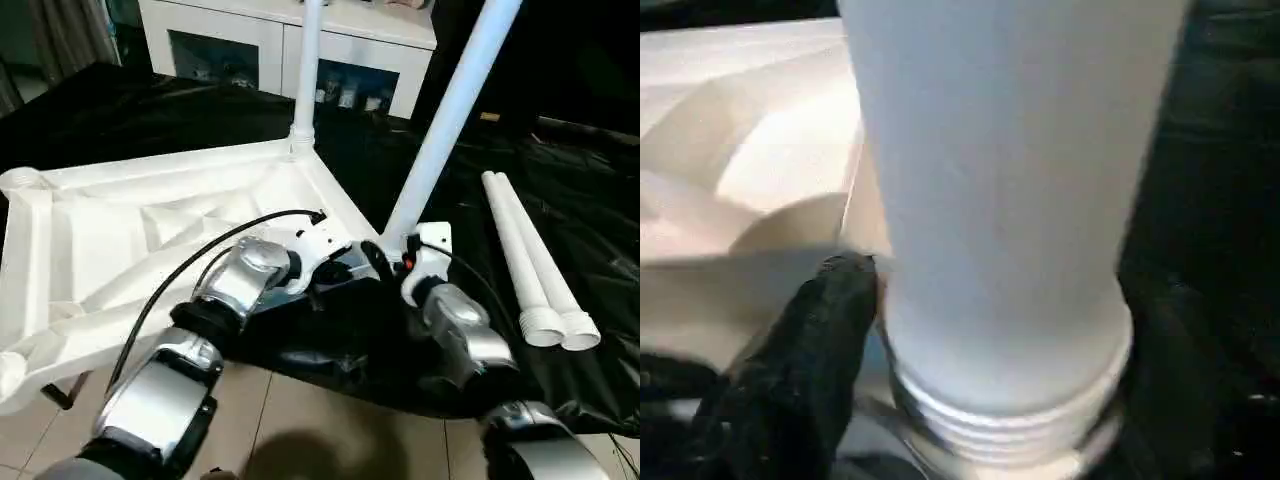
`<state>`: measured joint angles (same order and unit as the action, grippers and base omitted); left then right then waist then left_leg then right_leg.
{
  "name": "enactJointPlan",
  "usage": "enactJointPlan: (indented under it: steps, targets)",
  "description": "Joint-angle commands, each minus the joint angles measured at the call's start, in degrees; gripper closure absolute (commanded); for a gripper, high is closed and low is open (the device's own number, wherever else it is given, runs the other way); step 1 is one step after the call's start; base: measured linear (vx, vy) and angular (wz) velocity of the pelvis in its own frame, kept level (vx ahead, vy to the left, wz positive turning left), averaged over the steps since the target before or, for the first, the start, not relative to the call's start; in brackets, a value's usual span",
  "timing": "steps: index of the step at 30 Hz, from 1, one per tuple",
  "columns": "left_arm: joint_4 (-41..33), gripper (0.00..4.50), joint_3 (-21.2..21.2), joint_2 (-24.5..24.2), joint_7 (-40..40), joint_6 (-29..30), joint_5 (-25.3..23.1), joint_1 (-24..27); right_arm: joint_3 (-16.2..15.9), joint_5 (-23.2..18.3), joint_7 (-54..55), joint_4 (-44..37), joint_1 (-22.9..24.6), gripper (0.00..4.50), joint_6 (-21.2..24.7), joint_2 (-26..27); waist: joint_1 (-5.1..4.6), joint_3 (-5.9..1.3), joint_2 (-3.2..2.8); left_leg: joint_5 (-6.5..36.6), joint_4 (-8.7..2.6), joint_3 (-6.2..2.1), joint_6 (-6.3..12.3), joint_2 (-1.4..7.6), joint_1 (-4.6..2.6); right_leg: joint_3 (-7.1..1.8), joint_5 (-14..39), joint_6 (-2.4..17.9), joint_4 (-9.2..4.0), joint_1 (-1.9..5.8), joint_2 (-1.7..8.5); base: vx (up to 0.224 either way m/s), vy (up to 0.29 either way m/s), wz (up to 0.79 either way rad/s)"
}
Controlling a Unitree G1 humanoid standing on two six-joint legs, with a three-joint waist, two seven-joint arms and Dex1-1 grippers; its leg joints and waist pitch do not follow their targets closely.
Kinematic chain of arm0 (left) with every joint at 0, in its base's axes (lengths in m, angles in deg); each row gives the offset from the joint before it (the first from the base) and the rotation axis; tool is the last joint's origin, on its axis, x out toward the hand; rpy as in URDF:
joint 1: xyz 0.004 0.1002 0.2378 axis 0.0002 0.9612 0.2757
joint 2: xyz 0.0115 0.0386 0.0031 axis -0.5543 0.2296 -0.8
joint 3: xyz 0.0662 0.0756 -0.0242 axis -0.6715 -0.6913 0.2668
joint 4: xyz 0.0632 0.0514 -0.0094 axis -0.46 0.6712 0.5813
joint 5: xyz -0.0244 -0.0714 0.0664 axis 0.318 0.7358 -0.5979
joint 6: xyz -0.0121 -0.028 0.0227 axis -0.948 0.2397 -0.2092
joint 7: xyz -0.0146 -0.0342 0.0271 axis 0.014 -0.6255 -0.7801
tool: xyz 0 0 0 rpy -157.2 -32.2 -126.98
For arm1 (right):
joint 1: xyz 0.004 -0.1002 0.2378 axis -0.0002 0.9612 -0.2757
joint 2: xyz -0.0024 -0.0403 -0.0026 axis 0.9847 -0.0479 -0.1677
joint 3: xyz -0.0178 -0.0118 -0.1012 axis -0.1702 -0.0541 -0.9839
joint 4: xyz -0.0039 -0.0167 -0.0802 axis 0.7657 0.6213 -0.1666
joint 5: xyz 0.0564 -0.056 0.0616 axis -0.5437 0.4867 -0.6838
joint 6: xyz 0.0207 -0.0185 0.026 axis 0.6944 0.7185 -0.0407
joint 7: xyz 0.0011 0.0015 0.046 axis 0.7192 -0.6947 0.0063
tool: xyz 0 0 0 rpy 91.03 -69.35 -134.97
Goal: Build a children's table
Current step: Rotate leg to tighten
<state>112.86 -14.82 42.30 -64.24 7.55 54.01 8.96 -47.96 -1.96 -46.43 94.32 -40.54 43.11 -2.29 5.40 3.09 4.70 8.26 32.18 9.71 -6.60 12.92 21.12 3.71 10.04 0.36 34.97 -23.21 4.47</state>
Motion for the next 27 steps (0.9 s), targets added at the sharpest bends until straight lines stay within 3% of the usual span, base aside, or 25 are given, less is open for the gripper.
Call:
enactJointPlan:
  steps: [1,5,7,8,12,15,16,19,27]
  targets:
    - [-2.01,4.5,-2.4,-1.13,-5.21,-1.86,-0.13,1.58,-1.43,-0.03,-5.71,-4.11,1.7,0.64,0.22,-2.75,0.36,-3.81,-0.67,15.72,-3.34,0.47,2.09,0.11,-0.44,-2.08,12.01,10.55,-4.42,3.01,3.03,0.0,0.0,0.0]
    - [-10.29,4.5,-5.59,-6.83,-19.84,-4.6,2.35,5.63,-3.78,-2.32,-20.65,-14.46,7.94,0.64,3.57,-10.28,0.9,-3.63,-0.63,15.35,-3.44,0.45,3.45,0.39,-0.53,-2.21,9.88,11.14,-4.3,3.19,2.96,0.0,0.0,0.0]
    - [-14.48,4.5,-6.15,-9.01,-25.02,-1.94,4.27,6.84,-4.91,-4.45,-27.35,-20.24,10.99,0.64,7.69,-14.49,1.33,-3.69,-0.61,16.06,-3.4,0.53,3.78,0.69,-0.79,-2.24,9.36,11.88,-4.0,2.92,2.96,0.0,0.0,0.0]
    - [-14.48,4.5,-6.15,-9.01,-25.02,-1.94,4.27,6.84,-4.91,-4.45,-27.35,-20.24,10.99,0.64,7.69,-14.49,1.23,-3.52,-0.18,16.47,-3.47,0.64,3.82,0.65,-0.75,-2.21,10.03,11.94,-4.14,2.9,2.83,0.0,0.0,0.0]
    - [-17.88,4.5,-6.54,-11.62,-29.9,0.79,5.01,6.9,-6.92,-5.04,-34.52,-25.01,14.02,0.64,10.24,-20.45,1.69,-3.36,-0.03,17.84,-3.6,0.52,2.43,0.63,-0.75,-2.2,15.91,10.37,-4.55,2.8,3.21,0.0,0.0,0.0]
    - [-18.34,4.5,-6.31,-11.77,-29.81,0.74,5.19,6.97,-7.71,-4.78,-36.04,-26.05,14.63,0.64,10.89,-21.45,1.78,-3.34,0.1,17.5,-3.56,0.48,2.13,0.52,-0.53,-2.18,17.52,9.18,-4.73,2.75,3.33,0.0,0.0,0.0]
    - [-18.86,4.5,-6.13,-11.92,-29.7,0.62,5.43,7.12,-8.18,-4.22,-36.49,-26.52,14.84,0.64,11.09,-21.65,1.85,-3.38,-0.14,17.37,-3.51,0.47,1.97,0.53,-0.64,-2.19,17.48,9.11,-4.75,2.61,3.36,0.0,0.0,0.0]
    - [-20.24,4.5,-6.12,-12.27,-29.72,1.08,5.86,7.6,-7.84,-3.7,-35.19,-26.72,14.57,0.64,11.68,-20.5,1.72,-3.47,-0.13,16.93,-3.48,0.42,1.68,0.49,-0.57,-2.11,16.55,9.35,-4.57,2.63,3.23,0.0,0.0,0.0]
    - [-21.69,4.5,-6.7,-12.11,-30.16,2.26,6.11,7.89,-8.32,-4.46,-33.8,-27.31,14.8,1.42,12.85,-19.1,1.51,-3.63,-0.4,16.58,-3.4,0.42,1.36,0.41,-0.58,-2.08,13.34,10.37,-4.29,2.78,3.04,0.0,0.0,0.0]
